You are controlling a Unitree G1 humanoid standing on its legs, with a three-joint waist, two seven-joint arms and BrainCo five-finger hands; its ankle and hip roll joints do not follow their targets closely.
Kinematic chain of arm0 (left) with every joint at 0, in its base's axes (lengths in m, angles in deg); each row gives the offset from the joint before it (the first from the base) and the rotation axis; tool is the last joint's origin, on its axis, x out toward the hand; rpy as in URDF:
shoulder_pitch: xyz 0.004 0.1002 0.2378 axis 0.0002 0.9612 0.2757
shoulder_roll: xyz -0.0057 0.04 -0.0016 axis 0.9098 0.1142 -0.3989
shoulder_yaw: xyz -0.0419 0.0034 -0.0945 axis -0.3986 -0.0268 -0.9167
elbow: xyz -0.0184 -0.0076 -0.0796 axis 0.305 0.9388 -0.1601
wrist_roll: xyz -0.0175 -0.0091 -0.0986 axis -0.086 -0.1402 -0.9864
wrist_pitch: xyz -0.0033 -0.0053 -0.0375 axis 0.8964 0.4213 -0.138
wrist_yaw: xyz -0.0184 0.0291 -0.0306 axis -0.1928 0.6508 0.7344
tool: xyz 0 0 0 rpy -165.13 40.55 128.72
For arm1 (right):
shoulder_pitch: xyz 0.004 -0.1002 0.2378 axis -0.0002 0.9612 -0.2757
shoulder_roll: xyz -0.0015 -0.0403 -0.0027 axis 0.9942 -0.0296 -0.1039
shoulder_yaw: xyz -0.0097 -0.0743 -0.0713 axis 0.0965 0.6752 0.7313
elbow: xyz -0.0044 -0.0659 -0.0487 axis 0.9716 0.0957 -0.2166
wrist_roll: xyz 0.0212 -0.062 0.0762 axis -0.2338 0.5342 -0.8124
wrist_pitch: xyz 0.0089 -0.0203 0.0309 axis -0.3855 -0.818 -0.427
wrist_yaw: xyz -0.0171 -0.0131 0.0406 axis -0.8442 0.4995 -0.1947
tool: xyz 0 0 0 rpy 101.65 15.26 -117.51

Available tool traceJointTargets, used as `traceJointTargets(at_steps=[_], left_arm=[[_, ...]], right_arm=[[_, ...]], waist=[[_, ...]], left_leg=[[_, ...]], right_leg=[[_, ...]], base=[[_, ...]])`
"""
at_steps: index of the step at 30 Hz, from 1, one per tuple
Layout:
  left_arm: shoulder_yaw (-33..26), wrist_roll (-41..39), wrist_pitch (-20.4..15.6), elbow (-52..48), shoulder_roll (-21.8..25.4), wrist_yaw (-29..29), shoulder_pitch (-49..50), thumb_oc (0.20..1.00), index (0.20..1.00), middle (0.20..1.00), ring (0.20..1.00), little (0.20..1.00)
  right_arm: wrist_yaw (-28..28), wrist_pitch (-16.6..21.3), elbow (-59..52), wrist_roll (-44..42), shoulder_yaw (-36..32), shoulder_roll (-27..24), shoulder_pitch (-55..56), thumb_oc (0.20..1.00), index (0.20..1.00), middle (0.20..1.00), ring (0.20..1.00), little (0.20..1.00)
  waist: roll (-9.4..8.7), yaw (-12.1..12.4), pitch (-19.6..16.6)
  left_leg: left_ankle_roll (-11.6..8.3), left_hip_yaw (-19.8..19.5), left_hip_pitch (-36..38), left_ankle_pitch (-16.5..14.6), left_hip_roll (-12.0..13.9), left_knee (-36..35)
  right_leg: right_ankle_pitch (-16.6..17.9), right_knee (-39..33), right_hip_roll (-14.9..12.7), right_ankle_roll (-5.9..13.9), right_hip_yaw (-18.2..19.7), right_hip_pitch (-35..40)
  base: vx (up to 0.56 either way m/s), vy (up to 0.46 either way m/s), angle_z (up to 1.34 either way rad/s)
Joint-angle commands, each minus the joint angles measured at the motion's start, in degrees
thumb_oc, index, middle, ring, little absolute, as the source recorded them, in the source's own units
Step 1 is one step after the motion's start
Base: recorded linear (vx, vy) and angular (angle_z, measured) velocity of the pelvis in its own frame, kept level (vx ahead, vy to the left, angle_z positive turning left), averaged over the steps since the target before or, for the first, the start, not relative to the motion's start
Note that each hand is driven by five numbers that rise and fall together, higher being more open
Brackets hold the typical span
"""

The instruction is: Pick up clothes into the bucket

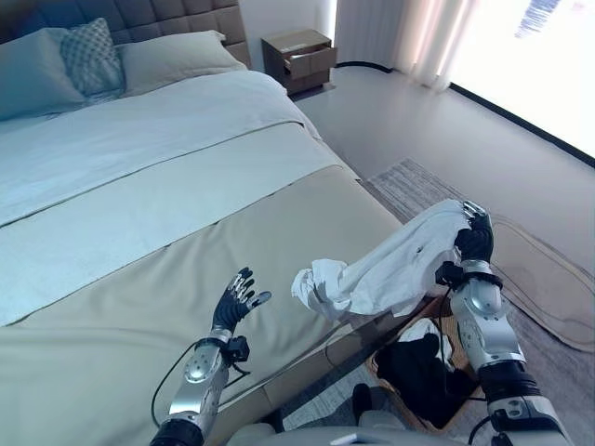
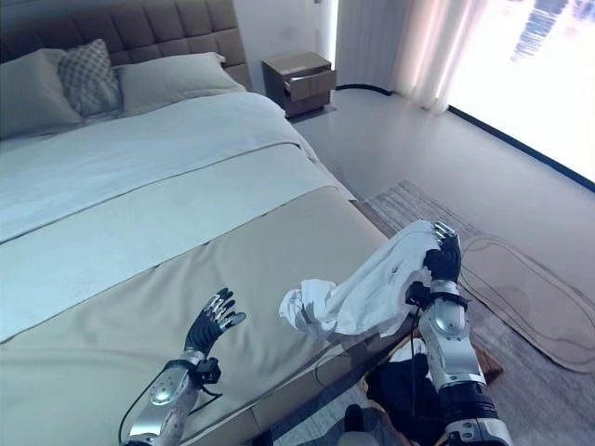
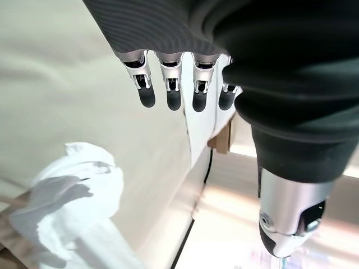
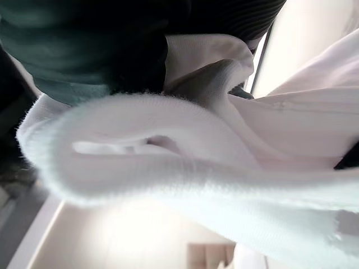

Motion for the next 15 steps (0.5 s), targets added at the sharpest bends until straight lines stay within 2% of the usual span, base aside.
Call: traceJointTargets(at_steps=[1, 2, 4, 5, 6, 7, 8, 9, 10, 12, 13, 14, 15], left_arm=[[-2.7, -1.4, -5.1, -4.6, 1.7, -1.9, -3.6, 1.000, 1.000, 1.000, 1.000, 1.000], [-3.0, -1.3, -5.2, -5.3, 2.2, -2.5, -3.9, 1.000, 1.000, 1.000, 1.000, 1.000], [-4.4, -1.6, -5.6, -6.3, 3.4, -3.6, -4.4, 1.000, 1.000, 1.000, 1.000, 1.000], [-4.4, -1.6, -5.6, -6.3, 3.4, -3.6, -4.4, 1.000, 1.000, 1.000, 1.000, 1.000], [-4.7, -1.5, -5.7, -6.5, 3.6, -3.8, -4.3, 1.000, 1.000, 1.000, 1.000, 1.000], [-5.2, -1.2, -6.0, -7.3, 4.1, -4.1, -3.8, 1.000, 1.000, 1.000, 1.000, 1.000], [-5.6, -1.3, -6.0, -7.6, 4.4, -4.3, -3.6, 1.000, 1.000, 1.000, 1.000, 1.000], [-5.7, -1.3, -6.0, -7.6, 4.4, -4.3, -3.5, 1.000, 1.000, 1.000, 1.000, 1.000], [-6.4, -1.1, -6.2, -7.6, 4.7, -4.9, -3.6, 1.000, 1.000, 1.000, 1.000, 1.000], [-7.4, -1.4, -6.4, -7.7, 4.9, -5.6, -3.5, 1.000, 1.000, 1.000, 1.000, 1.000], [-7.4, -1.4, -6.4, -7.7, 5.0, -5.6, -3.5, 1.000, 1.000, 1.000, 1.000, 1.000], [-8.1, -1.8, -6.7, -8.3, 4.9, -6.5, -3.2, 1.000, 1.000, 1.000, 1.000, 1.000], [-8.7, -2.5, -6.9, -8.7, 4.6, -7.1, -3.3, 1.000, 1.000, 1.000, 1.000, 1.000]], right_arm=[[-1.4, 3.0, -4.7, 2.0, -0.1, -0.3, -5.9, 0.200, 0.200, 0.200, 0.200, 0.200], [-1.6, 2.6, -3.9, 2.6, 1.0, -0.1, -6.8, 0.200, 0.200, 0.200, 0.200, 0.200], [-1.8, 0.3, -2.0, 7.5, 4.2, -0.8, -9.2, 0.200, 0.200, 0.200, 0.200, 0.200], [-1.8, 0.3, -1.9, 7.5, 4.2, -0.8, -9.2, 0.200, 0.200, 0.200, 0.200, 0.200], [-1.5, 0.0, -1.6, 7.7, 4.7, -0.9, -9.4, 0.200, 0.200, 0.200, 0.200, 0.200], [-1.2, -0.4, -0.7, 7.2, 5.3, -0.5, -9.9, 0.200, 0.200, 0.200, 0.200, 0.200], [-1.1, -0.4, -0.5, 7.1, 5.5, -0.4, -10.0, 0.200, 0.200, 0.200, 0.200, 0.200], [-1.1, -0.4, -0.5, 7.1, 5.6, -0.4, -10.0, 0.200, 0.200, 0.200, 0.200, 0.200], [-0.6, -0.6, -1.2, 6.7, 5.8, -0.3, -9.8, 0.200, 0.200, 0.200, 0.200, 0.200], [-0.6, -0.5, -2.4, 6.6, 6.2, -0.3, -10.2, 0.200, 0.200, 0.200, 0.200, 0.200], [-0.6, -0.5, -2.4, 6.6, 6.2, -0.3, -10.2, 0.200, 0.200, 0.200, 0.200, 0.200], [-0.6, -0.3, -3.5, 6.4, 6.1, -0.5, -10.0, 0.200, 0.200, 0.200, 0.200, 0.200], [-0.9, 0.0, -4.2, 6.2, 6.1, -0.7, -10.4, 0.200, 0.200, 0.200, 0.200, 0.200]], waist=[[-2.98, 1.1, 1.3], [-2.46, 1.8, 1.8], [-1.85, 2.5, 2.0], [-1.85, 2.5, 2.0], [-1.85, 2.7, 1.8], [-2.39, 3.0, 1.5], [-2.74, 2.8, 1.4], [-2.73, 2.9, 1.4], [-3.87, 2.5, 1.1], [-4.84, 2.8, 0.6], [-4.96, 2.7, 0.5], [-5.18, 2.9, 0.5], [-5.34, 2.9, 0.6]], left_leg=[[3.71, 2.9, -3.0, -8.8, -2.0, 11.5], [3.61, 4.2, -3.1, -8.8, -1.2, 11.8], [3.23, 6.6, -3.7, -8.5, 0.9, 12.3], [3.23, 6.6, -3.7, -8.5, 0.8, 12.3], [3.04, 7.3, -3.9, -8.4, 1.3, 12.3], [2.60, 8.4, -3.9, -8.6, 1.6, 12.1], [2.27, 8.7, -4.3, -8.3, 1.9, 12.2], [2.25, 8.9, -4.2, -8.6, 2.0, 12.3], [1.61, 9.5, -5.4, -8.5, 2.6, 13.4], [0.72, 10.4, -6.3, -8.1, 3.5, 13.7], [0.78, 10.4, -6.5, -7.8, 3.4, 13.6], [-0.34, 10.6, -7.3, -7.3, 4.8, 13.9], [-0.85, 10.6, -7.9, -6.2, 5.6, 13.8]], right_leg=[[-0.9, 10.4, -8.4, 2.86, -7.3, -2.7], [-1.7, 12.4, -10.7, 2.00, -11.8, -2.5], [-1.7, 14.6, -15.0, 0.25, -17.8, -1.4], [-1.7, 14.6, -15.0, 0.25, -17.8, -1.4], [-1.0, 14.5, -16.4, 0.31, -19.2, -1.0], [1.7, 13.3, -18.8, 1.52, -20.6, -0.4], [3.3, 12.6, -19.6, 2.14, -20.1, -0.7], [3.2, 12.8, -19.6, 2.29, -19.8, -0.8], [3.7, 9.3, -18.5, 3.01, -17.7, 0.4], [3.4, 5.4, -16.9, 3.66, -18.1, 1.0], [3.6, 5.2, -17.0, 3.63, -18.1, 0.9], [2.1, 3.6, -15.3, 3.71, -18.6, 1.3], [2.0, 3.3, -14.8, 3.66, -18.9, 0.7]], base=[[-0.10, -0.001, -1.28], [-0.09, -0.025, -1.21], [-0.11, -0.090, -0.88], [-0.06, -0.099, -0.59], [-0.02, -0.115, -0.60], [-0.02, -0.201, -0.55], [0.00, -0.167, -0.43], [-0.01, -0.228, -0.26], [-0.01, -0.227, -0.34], [-0.01, -0.212, -0.28], [-0.01, -0.210, -0.51], [-0.03, -0.244, -0.60], [-0.04, -0.310, -0.54]])
